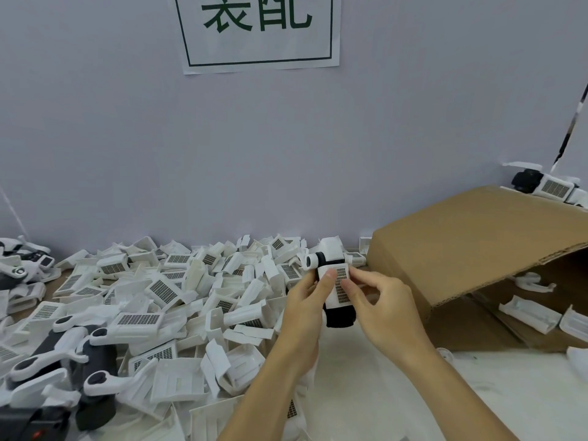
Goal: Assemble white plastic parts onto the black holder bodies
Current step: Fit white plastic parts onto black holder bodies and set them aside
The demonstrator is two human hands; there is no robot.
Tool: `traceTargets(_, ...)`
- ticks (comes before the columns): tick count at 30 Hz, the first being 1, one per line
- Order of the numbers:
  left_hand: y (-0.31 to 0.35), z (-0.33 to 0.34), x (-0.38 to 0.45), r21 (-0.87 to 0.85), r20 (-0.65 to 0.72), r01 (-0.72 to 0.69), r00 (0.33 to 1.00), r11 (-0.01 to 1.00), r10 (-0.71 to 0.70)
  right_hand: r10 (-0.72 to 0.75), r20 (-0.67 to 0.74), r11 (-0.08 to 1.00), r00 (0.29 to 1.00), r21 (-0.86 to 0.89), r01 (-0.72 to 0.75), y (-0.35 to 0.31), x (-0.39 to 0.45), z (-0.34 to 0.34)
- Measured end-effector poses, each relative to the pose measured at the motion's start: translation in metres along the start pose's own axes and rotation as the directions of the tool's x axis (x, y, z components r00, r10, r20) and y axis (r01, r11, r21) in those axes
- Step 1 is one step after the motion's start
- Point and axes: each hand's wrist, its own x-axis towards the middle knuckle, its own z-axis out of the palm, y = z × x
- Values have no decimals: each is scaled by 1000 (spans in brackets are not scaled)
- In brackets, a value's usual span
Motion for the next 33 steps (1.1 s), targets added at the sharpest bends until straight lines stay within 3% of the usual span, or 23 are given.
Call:
traceTargets(7,-3,2,0,9,-75,14,997,1000,-13,97,-33,994,995,54,-95,2,1,2)
traceTargets(12,-1,2,-1,-30,-95,13,995,999,-16,186,81,965,979,170,-197,0,1,3)
traceTargets(18,5,3,-5,14,18,-12,1000,1000,12,317,228,771,921,504,-390,-13,-1,2)
traceTargets(24,7,5,-6,27,-35,17,999,999,-16,328,235,717,915,569,-403,-18,-3,3)
traceTargets(33,6,5,-7,106,-29,-9,1000,994,12,356,148,738,923,561,-375,-18,-6,7)
